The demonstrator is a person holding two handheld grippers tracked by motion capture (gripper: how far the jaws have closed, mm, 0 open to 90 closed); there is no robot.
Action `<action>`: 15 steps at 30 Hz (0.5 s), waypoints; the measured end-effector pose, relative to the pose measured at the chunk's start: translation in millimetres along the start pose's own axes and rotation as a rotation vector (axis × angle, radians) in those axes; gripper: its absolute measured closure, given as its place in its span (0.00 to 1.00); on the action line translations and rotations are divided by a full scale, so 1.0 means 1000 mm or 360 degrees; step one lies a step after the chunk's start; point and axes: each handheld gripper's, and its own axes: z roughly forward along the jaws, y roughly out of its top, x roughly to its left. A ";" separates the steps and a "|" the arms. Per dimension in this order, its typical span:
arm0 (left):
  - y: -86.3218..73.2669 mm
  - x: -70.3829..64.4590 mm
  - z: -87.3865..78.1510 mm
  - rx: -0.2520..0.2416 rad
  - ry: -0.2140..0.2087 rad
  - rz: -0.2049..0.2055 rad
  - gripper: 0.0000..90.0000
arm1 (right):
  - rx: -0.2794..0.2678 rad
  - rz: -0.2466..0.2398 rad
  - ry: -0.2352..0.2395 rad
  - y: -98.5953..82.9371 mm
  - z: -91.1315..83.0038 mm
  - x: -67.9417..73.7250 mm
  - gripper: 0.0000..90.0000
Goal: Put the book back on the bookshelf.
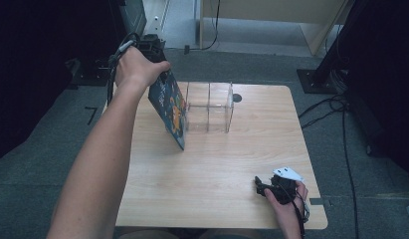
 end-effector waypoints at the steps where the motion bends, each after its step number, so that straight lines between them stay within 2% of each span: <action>1: 0.000 0.001 0.000 -0.0002 0.0003 -0.0002 0.73 | 0.0000 0.0000 0.0000 0.000 0.000 0.000 0.16; 6: 0.000 0.004 0.002 -0.0001 0.0043 0.0002 0.69 | 0.0002 0.0002 0.0000 0.000 0.000 0.000 0.16; 15: 0.000 0.010 0.005 -0.0001 0.0048 -0.0002 0.67 | 0.0001 -0.0001 -0.0004 0.000 0.000 0.000 0.16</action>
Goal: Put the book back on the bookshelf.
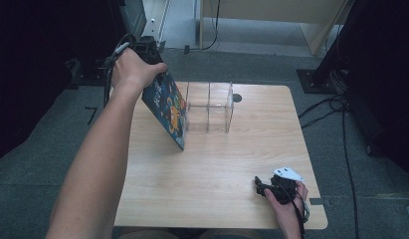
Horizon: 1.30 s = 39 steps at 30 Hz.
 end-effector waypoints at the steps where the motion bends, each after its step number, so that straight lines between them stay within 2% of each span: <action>1: 0.000 0.000 0.000 -0.0002 -0.0001 -0.0004 0.66 | 0.0000 0.0000 -0.0002 0.000 0.000 0.000 0.16; 8: 0.000 0.004 0.003 0.0006 0.0001 -0.0011 0.65 | 0.0001 0.0000 -0.0002 0.000 0.000 0.000 0.16; 23: 0.002 0.004 0.009 0.0004 0.0014 -0.0002 0.60 | -0.0001 0.0000 -0.0002 0.000 0.000 0.000 0.16; 30: 0.001 0.010 0.012 0.0012 0.0050 -0.0002 0.59 | 0.0000 0.0002 -0.0003 0.000 0.000 0.000 0.16; 39: 0.000 0.017 0.013 0.0007 0.0028 -0.0005 0.56 | 0.0000 -0.0003 -0.0006 0.000 0.000 0.000 0.16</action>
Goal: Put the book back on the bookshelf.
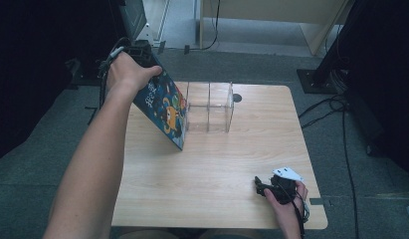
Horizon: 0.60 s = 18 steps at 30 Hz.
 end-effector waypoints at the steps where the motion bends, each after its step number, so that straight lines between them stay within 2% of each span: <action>1: 0.000 0.000 0.000 -0.0002 -0.0004 0.0000 0.56 | 0.0000 0.0000 0.0000 0.000 0.000 0.000 0.16; 14: 0.000 0.005 -0.003 -0.0026 -0.0034 -0.0010 0.52 | 0.0000 0.0002 0.0005 0.000 0.000 0.000 0.16; 18: 0.000 0.007 -0.005 -0.0039 -0.0062 -0.0015 0.52 | -0.0001 0.0001 0.0003 0.000 0.000 0.000 0.16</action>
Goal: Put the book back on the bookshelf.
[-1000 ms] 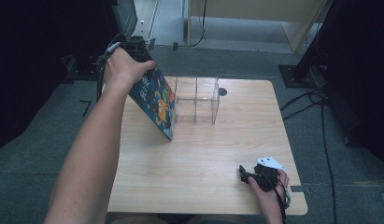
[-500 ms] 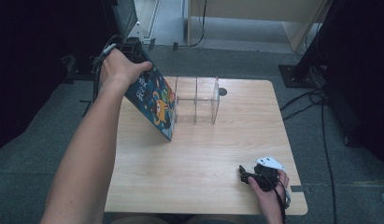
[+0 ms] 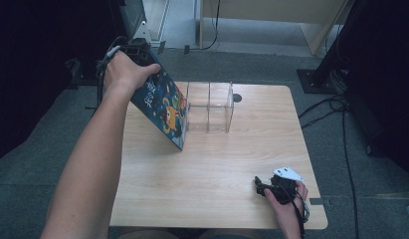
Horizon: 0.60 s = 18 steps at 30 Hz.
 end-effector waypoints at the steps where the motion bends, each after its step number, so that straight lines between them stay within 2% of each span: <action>1: 0.000 0.000 0.000 -0.0002 0.0000 0.0000 0.52 | 0.0000 0.0000 0.0000 0.000 0.000 0.000 0.16; 18: -0.006 0.011 -0.010 -0.0020 -0.0023 -0.0024 0.50 | 0.0001 -0.0002 -0.0002 0.000 0.000 0.000 0.16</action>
